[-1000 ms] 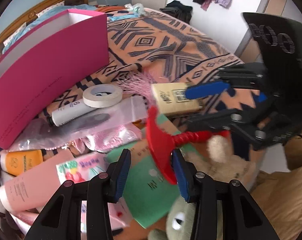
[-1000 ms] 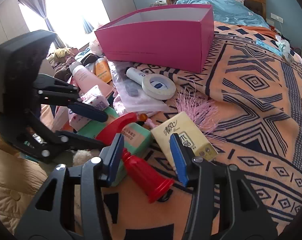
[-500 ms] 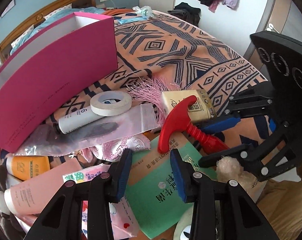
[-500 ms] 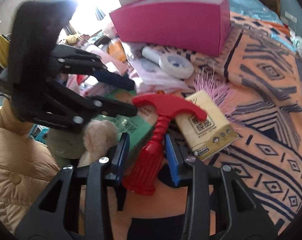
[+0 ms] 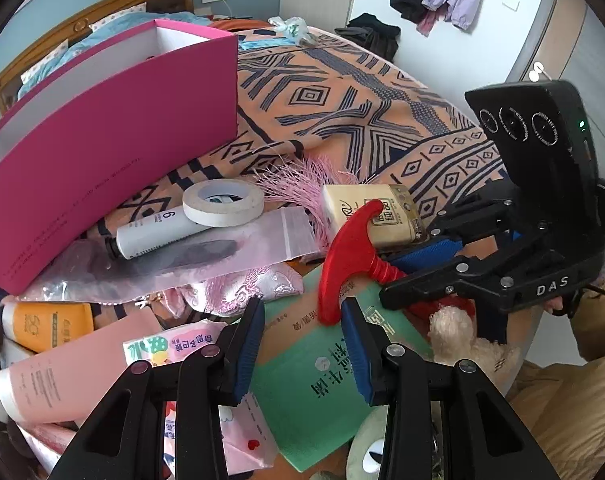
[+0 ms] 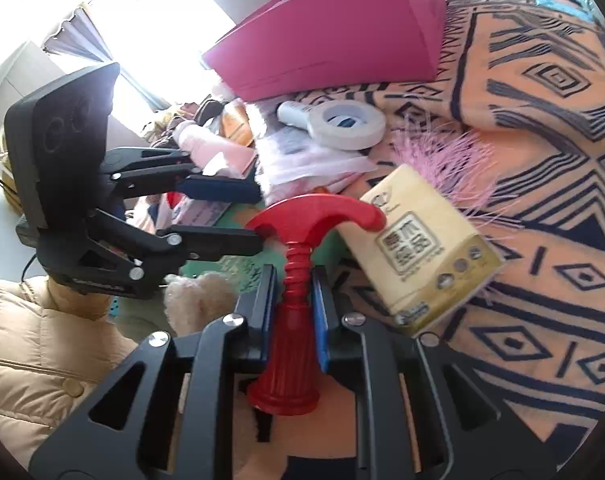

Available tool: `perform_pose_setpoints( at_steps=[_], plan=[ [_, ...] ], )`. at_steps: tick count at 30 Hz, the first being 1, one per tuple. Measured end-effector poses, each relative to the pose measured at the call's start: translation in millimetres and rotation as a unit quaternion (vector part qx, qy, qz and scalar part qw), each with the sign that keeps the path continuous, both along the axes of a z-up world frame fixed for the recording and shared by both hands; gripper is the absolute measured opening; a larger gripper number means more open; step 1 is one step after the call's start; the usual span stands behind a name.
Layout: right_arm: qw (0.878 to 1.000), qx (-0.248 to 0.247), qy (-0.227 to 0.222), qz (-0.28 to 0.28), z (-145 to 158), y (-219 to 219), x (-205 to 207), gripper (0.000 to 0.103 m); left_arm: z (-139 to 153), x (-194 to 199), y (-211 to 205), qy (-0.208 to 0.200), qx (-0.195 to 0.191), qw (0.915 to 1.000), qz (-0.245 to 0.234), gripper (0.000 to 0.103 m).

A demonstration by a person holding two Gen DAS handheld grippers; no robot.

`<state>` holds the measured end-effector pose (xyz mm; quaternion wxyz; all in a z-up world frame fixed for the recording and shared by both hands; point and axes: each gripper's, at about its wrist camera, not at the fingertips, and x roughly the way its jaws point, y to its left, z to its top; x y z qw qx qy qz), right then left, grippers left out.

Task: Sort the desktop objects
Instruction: 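Close the right gripper on the red plastic tool's stem, then lift the red tool with the right gripper and carry it toward the box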

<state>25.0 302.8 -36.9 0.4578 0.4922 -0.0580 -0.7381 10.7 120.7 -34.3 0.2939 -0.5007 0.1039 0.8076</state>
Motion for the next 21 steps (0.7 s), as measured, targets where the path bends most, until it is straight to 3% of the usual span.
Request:
perform_pose_setpoints(
  at_steps=[11,21],
  plan=[
    [0.999,-0.018,0.022,-0.027,13.7,13.2,3.1,0.018,15.1,0.8,-10.9,-0.005,0.066,0.9978,-0.003,0.042],
    [0.997,-0.063,0.021,-0.035,25.5,18.3,-4.3,0.018,27.6,-2.7,-17.5,-0.002,0.117,0.9931,-0.003,0.044]
  ],
)
